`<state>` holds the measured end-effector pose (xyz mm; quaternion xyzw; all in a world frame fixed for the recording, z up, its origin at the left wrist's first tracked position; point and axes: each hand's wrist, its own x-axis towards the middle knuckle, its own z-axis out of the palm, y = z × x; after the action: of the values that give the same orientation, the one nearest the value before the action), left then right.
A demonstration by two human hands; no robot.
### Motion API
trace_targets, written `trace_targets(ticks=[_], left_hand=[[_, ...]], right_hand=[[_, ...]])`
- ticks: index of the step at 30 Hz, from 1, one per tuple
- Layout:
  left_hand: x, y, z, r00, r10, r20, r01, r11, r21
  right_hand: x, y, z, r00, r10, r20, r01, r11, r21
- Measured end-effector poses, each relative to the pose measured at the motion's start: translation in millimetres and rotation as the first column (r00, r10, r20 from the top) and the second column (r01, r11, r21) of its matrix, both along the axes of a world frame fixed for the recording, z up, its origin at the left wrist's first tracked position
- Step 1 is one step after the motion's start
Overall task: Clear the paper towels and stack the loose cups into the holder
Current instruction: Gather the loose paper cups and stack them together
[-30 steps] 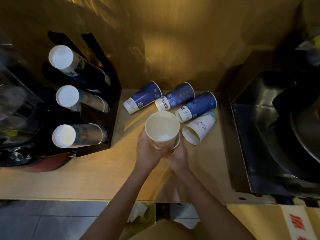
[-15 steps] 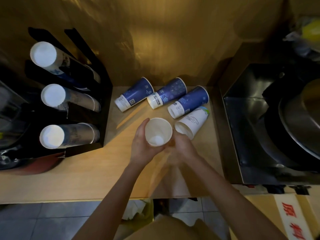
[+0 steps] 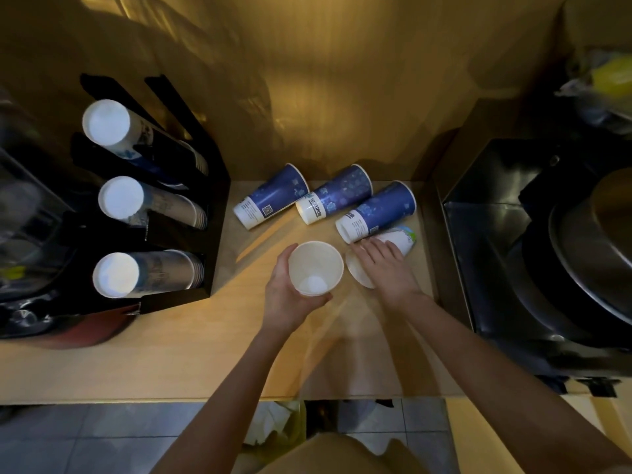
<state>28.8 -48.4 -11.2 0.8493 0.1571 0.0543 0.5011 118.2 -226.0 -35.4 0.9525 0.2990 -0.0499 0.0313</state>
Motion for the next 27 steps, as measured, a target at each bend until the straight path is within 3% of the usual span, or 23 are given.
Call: trace_targets(ticks=[2, 4, 7, 9, 11, 12, 14, 18, 22, 24, 27], left_hand=[[0, 0, -1, 1.0, 0.005, -0.009, -0.005, 1.0, -0.019], [-1, 0, 0, 1.0, 0.01, -0.017, -0.01, 1.0, -0.024], [0, 0, 3, 0.999, 0.018, -0.034, -0.019, 0.999, -0.028], [-1, 0, 3, 0.999, 0.019, -0.037, -0.021, 0.999, -0.031], [-2, 0, 3, 0.999, 0.023, -0.036, -0.024, 0.999, -0.039], [-2, 0, 4, 0.999, 0.025, -0.039, -0.027, 0.999, -0.045], [-2, 0, 5, 0.998, 0.033, -0.051, -0.036, 0.997, -0.066], [-3, -2, 8, 0.998, 0.035, -0.051, -0.039, 0.996, -0.085], [-3, -4, 9, 0.998, 0.036, -0.059, -0.042, 0.995, -0.095], [-2, -2, 7, 0.997, 0.025, -0.077, -0.031, 0.997, -0.076], [-1, 1, 4, 0.996, 0.015, -0.093, -0.019, 0.999, -0.043]], right_hand=[[-2, 0, 10, 0.997, -0.065, -0.049, 0.073, 0.979, 0.19], [-3, 3, 32, 0.973, -0.198, -0.118, 0.23, 0.867, 0.442], [-7, 9, 76, 0.879, -0.388, -0.278, 0.446, 0.46, 0.768], [-14, 14, 105, 0.844, -0.367, -0.391, 0.48, 0.192, 0.856], [-24, 19, 127, 0.867, -0.273, -0.417, 0.445, 0.049, 0.894], [-29, 23, 134, 0.884, -0.219, -0.412, 0.427, 0.026, 0.904], [-39, 33, 134, 0.903, -0.128, -0.41, 0.421, 0.078, 0.904], [-51, 51, 101, 0.899, -0.069, -0.433, 0.419, 0.426, 0.802], [-56, 55, 69, 0.912, -0.115, -0.393, 0.367, 0.657, 0.658], [-59, 54, 58, 0.9, -0.137, -0.414, 0.381, 0.709, 0.593], [-61, 55, 49, 0.876, -0.165, -0.454, 0.429, 0.697, 0.574]])
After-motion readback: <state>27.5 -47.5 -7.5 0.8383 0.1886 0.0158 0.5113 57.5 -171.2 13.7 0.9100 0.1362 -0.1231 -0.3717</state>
